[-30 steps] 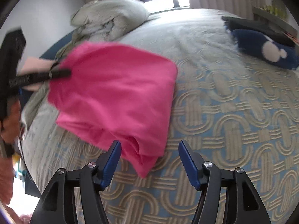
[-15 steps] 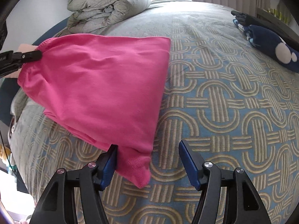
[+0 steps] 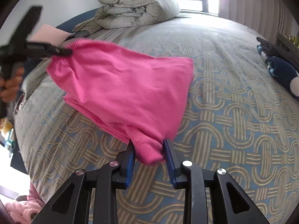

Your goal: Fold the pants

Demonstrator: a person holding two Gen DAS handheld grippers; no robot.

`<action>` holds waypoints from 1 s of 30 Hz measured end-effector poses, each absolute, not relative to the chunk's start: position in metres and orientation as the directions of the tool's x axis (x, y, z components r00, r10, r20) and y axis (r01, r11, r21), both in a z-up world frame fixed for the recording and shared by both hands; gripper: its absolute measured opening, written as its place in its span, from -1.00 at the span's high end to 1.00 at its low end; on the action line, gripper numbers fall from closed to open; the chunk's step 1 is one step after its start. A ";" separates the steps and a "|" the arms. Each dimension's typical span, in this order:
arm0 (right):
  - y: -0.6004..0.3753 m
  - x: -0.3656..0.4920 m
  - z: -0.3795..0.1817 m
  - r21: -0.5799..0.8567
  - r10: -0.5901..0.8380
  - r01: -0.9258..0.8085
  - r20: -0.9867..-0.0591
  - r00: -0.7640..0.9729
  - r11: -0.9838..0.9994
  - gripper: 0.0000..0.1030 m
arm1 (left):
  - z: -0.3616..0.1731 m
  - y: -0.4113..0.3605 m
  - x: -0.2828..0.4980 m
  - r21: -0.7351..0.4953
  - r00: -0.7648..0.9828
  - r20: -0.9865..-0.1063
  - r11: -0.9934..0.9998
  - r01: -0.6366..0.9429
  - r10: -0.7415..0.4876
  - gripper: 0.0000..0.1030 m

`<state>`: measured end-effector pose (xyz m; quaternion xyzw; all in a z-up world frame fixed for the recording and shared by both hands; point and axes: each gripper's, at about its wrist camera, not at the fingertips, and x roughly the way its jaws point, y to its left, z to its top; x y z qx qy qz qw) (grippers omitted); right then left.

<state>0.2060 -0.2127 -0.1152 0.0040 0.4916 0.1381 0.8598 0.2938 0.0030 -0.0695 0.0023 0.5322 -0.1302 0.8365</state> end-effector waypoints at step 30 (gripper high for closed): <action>-0.237 0.218 -0.126 0.234 0.284 -0.168 -0.863 0.418 0.958 -0.04 | -0.135 0.054 0.302 -0.172 0.329 -0.924 0.980 0.103 -0.197 0.00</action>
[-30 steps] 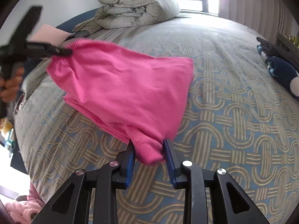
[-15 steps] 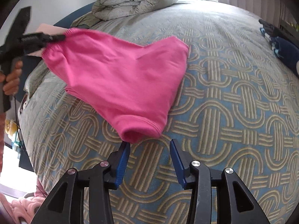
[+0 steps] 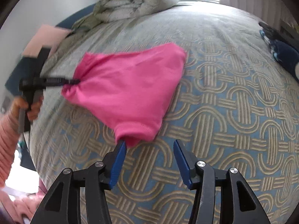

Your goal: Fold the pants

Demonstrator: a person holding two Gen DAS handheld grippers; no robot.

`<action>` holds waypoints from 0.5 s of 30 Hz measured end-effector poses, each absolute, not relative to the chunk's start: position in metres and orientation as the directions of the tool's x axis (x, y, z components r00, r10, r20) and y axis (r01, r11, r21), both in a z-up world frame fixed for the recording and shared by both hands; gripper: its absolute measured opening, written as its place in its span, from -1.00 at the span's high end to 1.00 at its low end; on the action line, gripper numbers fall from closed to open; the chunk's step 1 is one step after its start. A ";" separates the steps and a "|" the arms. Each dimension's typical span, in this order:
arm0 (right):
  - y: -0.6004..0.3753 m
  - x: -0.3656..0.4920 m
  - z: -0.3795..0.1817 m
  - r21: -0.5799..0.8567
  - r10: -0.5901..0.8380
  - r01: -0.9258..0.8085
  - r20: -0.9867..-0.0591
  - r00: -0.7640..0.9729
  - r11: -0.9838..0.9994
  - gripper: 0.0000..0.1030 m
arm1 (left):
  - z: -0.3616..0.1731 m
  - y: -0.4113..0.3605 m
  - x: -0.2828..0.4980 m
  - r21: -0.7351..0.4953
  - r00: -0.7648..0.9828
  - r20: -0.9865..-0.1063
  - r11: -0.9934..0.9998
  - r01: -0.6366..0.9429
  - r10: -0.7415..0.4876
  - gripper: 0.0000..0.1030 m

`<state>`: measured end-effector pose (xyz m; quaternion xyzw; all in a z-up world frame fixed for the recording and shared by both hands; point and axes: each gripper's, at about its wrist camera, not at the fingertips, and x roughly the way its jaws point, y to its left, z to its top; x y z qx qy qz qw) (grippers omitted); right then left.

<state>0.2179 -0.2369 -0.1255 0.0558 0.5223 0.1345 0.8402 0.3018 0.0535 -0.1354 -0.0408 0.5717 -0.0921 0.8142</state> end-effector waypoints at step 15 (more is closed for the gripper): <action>-0.234 0.238 -0.140 0.219 0.232 -0.077 -0.912 0.338 0.973 -0.19 | -0.116 0.045 0.339 -0.156 0.379 -0.907 0.983 0.096 -0.181 -0.14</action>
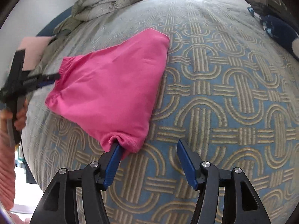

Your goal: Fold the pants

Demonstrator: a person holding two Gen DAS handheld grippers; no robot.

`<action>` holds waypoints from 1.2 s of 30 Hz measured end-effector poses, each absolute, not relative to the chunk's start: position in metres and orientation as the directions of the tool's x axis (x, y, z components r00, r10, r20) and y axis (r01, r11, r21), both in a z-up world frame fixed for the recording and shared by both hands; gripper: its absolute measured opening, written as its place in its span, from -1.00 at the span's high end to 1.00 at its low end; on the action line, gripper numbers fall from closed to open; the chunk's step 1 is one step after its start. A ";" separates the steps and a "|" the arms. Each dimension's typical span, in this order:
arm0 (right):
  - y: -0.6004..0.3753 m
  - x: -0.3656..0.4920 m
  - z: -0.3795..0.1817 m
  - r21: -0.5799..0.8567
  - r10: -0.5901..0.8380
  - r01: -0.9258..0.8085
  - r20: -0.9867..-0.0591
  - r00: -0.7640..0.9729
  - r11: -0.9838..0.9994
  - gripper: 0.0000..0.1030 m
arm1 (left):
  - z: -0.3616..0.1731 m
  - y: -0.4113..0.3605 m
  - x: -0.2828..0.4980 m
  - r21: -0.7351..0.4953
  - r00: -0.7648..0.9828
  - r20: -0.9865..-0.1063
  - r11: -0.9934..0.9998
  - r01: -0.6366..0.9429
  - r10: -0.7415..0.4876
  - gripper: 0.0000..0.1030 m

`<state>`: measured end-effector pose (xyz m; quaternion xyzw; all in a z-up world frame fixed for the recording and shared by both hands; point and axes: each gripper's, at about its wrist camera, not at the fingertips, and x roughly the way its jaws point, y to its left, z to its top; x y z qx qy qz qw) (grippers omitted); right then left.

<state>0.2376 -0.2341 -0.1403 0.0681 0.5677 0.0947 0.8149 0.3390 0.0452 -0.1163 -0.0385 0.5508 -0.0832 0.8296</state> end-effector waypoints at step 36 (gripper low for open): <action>-0.235 0.339 -0.154 0.381 0.340 0.070 -0.882 0.326 0.922 -0.08 | -0.145 0.068 0.318 -0.279 0.286 -0.907 0.950 0.139 -0.308 -0.47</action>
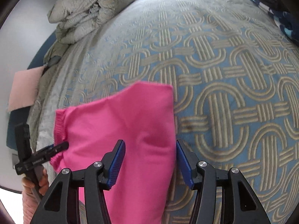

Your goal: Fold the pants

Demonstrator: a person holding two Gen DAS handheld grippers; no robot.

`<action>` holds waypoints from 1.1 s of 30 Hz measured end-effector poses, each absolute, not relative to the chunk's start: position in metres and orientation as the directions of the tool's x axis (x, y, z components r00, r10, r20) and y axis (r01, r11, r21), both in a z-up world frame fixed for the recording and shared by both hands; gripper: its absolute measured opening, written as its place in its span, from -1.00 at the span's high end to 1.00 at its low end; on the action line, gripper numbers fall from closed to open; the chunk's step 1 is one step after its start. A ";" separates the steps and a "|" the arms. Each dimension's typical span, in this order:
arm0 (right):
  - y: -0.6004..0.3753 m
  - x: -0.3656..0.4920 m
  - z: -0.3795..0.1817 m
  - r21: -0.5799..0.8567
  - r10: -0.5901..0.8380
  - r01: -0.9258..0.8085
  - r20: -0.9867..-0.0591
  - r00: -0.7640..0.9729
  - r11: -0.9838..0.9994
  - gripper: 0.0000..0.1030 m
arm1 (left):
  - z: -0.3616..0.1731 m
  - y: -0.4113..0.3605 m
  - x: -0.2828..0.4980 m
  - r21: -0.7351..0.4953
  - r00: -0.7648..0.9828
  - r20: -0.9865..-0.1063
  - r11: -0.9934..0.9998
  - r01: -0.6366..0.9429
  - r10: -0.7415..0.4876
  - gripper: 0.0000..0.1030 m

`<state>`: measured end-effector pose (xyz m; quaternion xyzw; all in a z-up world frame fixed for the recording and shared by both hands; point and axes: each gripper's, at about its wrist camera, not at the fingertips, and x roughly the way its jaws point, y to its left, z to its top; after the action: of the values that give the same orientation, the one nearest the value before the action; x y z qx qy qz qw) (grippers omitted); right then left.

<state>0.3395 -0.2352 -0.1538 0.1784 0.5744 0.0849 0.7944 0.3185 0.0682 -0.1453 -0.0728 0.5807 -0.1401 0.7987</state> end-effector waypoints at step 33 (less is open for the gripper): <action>-0.204 0.309 -0.110 0.351 0.342 -0.059 -0.840 0.422 0.935 0.74 | -0.095 0.035 0.309 -0.222 0.411 -0.860 0.947 0.231 -0.302 0.57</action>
<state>0.3086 -0.2039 -0.1099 0.1349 0.5241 0.1205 0.8322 0.3086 0.0346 -0.0948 -0.0342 0.5191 -0.1588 0.8391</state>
